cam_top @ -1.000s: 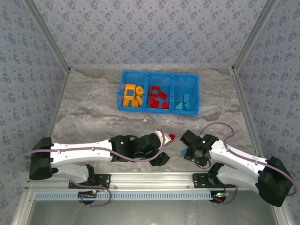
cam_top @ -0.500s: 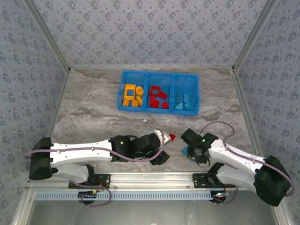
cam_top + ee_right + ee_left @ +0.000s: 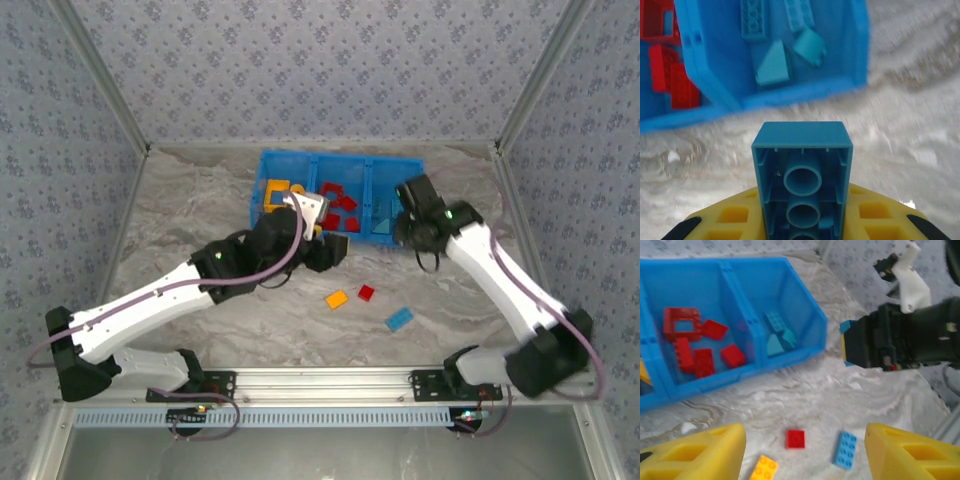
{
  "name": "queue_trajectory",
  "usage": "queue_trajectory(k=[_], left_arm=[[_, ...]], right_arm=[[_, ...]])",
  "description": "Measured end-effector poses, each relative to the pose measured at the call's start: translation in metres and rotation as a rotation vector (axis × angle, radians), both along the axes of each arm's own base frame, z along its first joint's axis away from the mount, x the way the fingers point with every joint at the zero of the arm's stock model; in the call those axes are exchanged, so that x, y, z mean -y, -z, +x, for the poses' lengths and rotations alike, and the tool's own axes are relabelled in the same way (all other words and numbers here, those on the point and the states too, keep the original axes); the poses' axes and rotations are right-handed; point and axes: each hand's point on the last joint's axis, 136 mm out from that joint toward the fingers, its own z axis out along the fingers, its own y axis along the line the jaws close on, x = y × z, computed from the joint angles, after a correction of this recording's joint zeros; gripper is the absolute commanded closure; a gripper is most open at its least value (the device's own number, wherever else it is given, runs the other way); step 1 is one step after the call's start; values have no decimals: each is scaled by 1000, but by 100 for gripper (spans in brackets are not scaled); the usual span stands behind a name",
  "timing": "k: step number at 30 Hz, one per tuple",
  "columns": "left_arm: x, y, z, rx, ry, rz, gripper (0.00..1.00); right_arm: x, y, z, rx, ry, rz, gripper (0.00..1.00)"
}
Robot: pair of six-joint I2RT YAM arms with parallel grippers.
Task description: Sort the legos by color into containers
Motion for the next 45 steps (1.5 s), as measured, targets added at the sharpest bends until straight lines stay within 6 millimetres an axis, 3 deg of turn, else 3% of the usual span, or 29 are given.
queue_trajectory(k=[5, 9, 14, 17, 22, 28, 31, 34, 37, 41, 45], left_arm=[[4, 19, 22, -45, -40, 35, 35], [11, 40, 26, -85, -35, 71, 35], [16, 48, 27, -109, -26, 75, 35], [19, 52, 28, -118, -27, 76, 35], [24, 61, 29, -136, -22, 86, 35], [25, 62, 28, -148, -20, 79, 35], [25, 62, 28, -150, -21, 78, 35], [24, 66, 27, -154, -21, 84, 35], [17, 80, 21, -164, -6, 122, 35], [9, 109, 6, -187, 75, 229, 35], [5, 149, -8, -225, 176, 343, 35]], right_arm=[[-3, 24, 88, -50, -48, -95, 74], [-2, 55, 134, -88, -67, -144, 74], [16, 92, 163, -169, -60, -241, 74], [25, 103, 180, -183, -42, -306, 72], [39, 112, 192, -209, -12, -413, 69], [41, 120, 193, -232, -18, -469, 45], [35, 118, 192, -226, -29, -487, 41], [28, 110, 191, -210, -40, -489, 42], [17, 85, 188, -157, -44, -471, 46], [2, 21, 170, -25, -51, -412, 48], [-6, -52, 112, 148, -76, -291, 46]])
